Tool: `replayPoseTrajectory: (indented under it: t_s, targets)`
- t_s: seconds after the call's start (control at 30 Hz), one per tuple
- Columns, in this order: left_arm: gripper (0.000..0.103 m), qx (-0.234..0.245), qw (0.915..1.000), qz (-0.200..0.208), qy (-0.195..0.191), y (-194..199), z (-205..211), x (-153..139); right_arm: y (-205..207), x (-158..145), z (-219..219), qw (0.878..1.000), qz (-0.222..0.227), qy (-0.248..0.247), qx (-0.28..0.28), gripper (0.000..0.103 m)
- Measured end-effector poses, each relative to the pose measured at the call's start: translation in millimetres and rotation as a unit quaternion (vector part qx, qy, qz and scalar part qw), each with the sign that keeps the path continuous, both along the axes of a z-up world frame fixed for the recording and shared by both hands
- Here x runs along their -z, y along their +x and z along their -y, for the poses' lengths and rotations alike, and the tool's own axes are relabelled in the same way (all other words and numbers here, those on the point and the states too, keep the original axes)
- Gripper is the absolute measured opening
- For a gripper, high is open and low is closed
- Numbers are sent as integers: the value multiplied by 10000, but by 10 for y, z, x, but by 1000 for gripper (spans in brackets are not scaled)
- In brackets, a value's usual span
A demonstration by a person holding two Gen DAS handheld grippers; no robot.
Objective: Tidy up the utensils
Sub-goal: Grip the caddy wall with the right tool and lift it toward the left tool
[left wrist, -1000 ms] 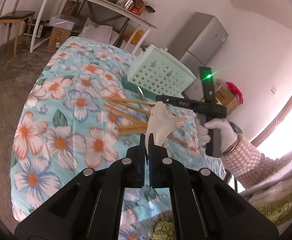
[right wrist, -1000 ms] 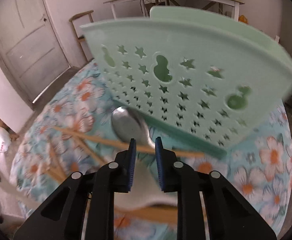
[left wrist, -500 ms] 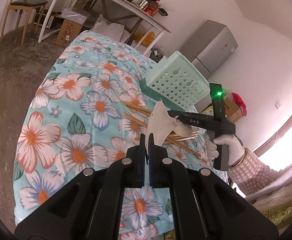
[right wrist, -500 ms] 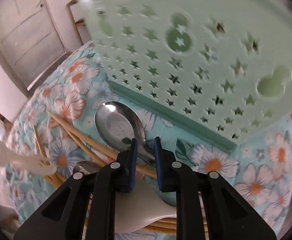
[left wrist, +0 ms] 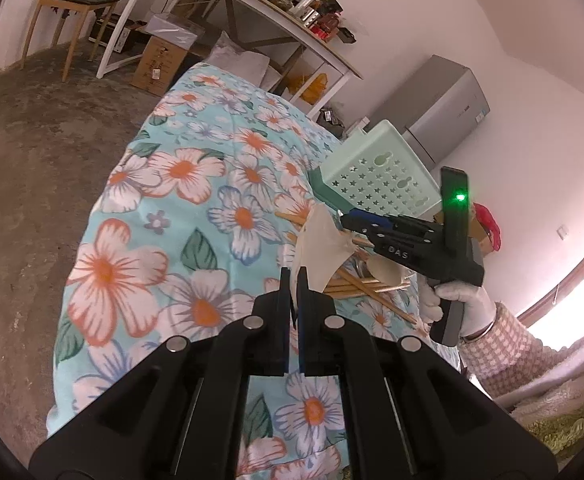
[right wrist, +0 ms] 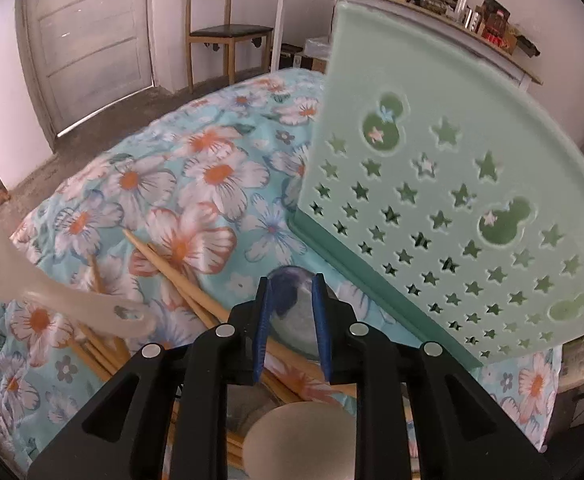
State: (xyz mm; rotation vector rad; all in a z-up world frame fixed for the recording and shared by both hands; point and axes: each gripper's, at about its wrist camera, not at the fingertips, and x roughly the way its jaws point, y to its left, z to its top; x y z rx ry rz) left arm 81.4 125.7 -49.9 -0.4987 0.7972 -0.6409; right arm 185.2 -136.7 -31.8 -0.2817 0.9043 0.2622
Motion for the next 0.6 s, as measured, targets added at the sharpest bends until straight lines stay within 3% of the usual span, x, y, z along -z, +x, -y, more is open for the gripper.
replayPoseTrajectory:
  t_s: [0.1, 0.43, 0.53, 0.57, 0.6]
  targets:
    - [2, -30, 10000, -10, -23, 9, -21, 10, -42, -65, -40, 9999, 74, 71, 5, 33]
    - [2, -74, 10000, -13, 38, -5, -32, 8, 17, 115, -94, 9978, 171, -486, 407, 33]
    - [2, -108, 9999, 10, 74, -16, -27, -15, 48, 202, -27, 9968, 155, -598, 507, 23]
    - [2, -131, 9999, 24, 88, -25, -26, -30, 46, 205, -24, 9963, 179, -634, 547, 12]
    - [2, -158, 9998, 35, 103, -25, -28, -36, 38, 203, -5, 9960, 204, -638, 593, 9]
